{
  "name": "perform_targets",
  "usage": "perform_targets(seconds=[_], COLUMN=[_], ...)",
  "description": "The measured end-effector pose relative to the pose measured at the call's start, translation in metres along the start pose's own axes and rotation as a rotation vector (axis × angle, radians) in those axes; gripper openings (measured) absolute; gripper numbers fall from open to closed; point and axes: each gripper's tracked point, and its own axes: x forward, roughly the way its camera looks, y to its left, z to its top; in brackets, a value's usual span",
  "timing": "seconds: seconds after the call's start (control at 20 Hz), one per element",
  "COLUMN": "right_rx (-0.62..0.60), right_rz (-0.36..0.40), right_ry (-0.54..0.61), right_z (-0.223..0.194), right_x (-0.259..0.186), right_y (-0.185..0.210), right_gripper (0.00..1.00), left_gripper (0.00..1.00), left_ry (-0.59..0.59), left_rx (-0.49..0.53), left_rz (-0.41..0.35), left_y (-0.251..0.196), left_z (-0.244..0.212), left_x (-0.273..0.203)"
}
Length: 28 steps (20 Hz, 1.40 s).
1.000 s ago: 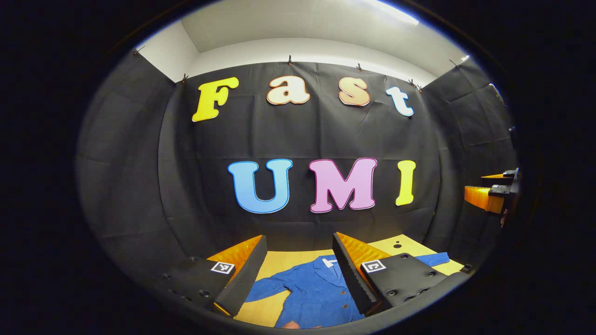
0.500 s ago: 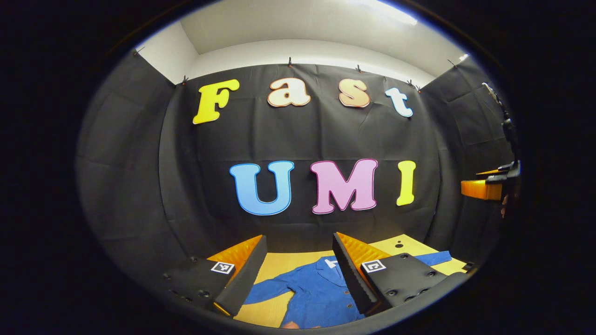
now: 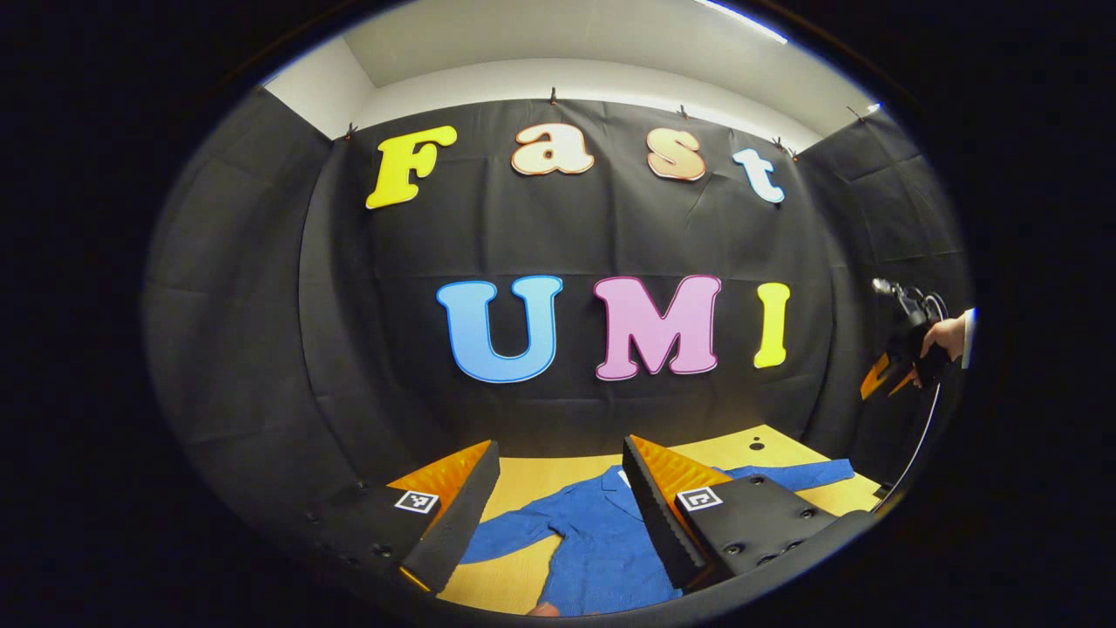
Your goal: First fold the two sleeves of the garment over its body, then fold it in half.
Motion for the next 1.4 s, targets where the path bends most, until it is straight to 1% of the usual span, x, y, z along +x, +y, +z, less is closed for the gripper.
perform_targets(seconds=[0.05,0.1,0.15,0.25,0.3,0.4,0.45,0.55,0.6,0.65,0.7,0.75,0.8,0.85,0.9,0.95,1.0,1.05,1.15,1.25,1.3,1.35,1.4], right_rx=[0.003,0.002,-0.03,-0.052,-0.043,0.015,0.061,0.076,0.103,0.12,0.114,0.091,0.065,0.146,0.203,0.159,0.124,0.115,0.111,0.073,0.007,-0.001,-0.049], right_rz=[-0.021,-0.037,-0.083,-0.128,-0.129,-0.139,-0.15,-0.145,-0.131,-0.128,-0.122,-0.116,-0.13,-0.121,-0.15,-0.144,-0.161,-0.152,-0.124,-0.111,-0.072,-0.043,0.023], right_ry=[0.094,0.15,0.204,0.285,0.324,0.409,0.463,0.542,0.53,0.542,0.54,0.551,0.561,0.552,0.524,0.541,0.541,0.528,0.471,0.418,0.326,0.294,0.197], right_z=[-0.012,-0.017,-0.021,-0.028,-0.032,-0.046,-0.062,-0.083,-0.078,-0.082,-0.078,-0.081,-0.078,-0.077,-0.079,-0.086,-0.086,-0.084,-0.066,-0.048,-0.013,0.0,0.039], right_x=[0.035,0.066,0.108,0.154,0.173,0.22,0.238,0.253,0.254,0.26,0.249,0.256,0.258,0.262,0.257,0.253,0.251,0.247,0.238,0.22,0.195,0.181,0.15], right_y=[-0.012,-0.024,-0.051,-0.076,-0.08,-0.1,-0.117,-0.127,-0.125,-0.127,-0.129,-0.129,-0.135,-0.13,-0.129,-0.128,-0.126,-0.116,-0.089,-0.065,-0.022,0.0,0.069], right_gripper=[0.99,0.99,1.0,0.99,0.99,1.0,1.0,0.99,0.99,1.0,0.99,0.9,0.67,0.47,0.27,0.07,0.22,0.06,0.06,0.05,0.06,0.05,0.05], left_gripper=[0.81,0.81,0.82,0.82,0.82,0.81,0.81,0.82,0.82,0.81,0.82,0.81,0.82,0.82,0.82,0.82,0.82,0.82,0.82,0.82,0.82,0.82,0.82], left_ry=[0.027,0.062,0.078,0.082,0.082,0.136,0.17,0.196,0.212,0.22,0.223,0.224,0.204,0.188,0.174,0.158,0.153,0.151,0.165,0.167,0.154,0.152,0.149], left_rx=[-0.025,-0.043,-0.026,0.02,0.029,0.006,0.004,0.025,0.031,0.026,0.018,0.013,0.023,0.032,0.043,0.057,0.062,0.061,0.048,0.035,0.032,0.029,0.006], left_rz=[-0.005,-0.012,-0.005,0.025,0.036,0.042,0.051,0.074,0.073,0.066,0.057,0.04,0.025,0.018,0.017,0.024,0.029,0.036,0.053,0.066,0.087,0.1,0.133], left_y=[-0.007,-0.019,-0.025,-0.033,-0.04,-0.068,-0.08,-0.087,-0.094,-0.101,-0.106,-0.115,-0.118,-0.117,-0.114,-0.104,-0.091,-0.082,-0.056,-0.033,-0.005,0.008,0.042], left_z=[-0.005,-0.011,-0.011,-0.007,-0.005,-0.013,-0.018,-0.024,-0.027,-0.031,-0.032,-0.033,-0.027,-0.024,-0.02,-0.016,-0.015,-0.016,-0.026,-0.03,-0.032,-0.035,-0.038], left_x=[0.01,0.027,0.042,0.063,0.075,0.104,0.118,0.134,0.14,0.147,0.15,0.154,0.155,0.154,0.153,0.148,0.144,0.14,0.133,0.122,0.112,0.107,0.091])
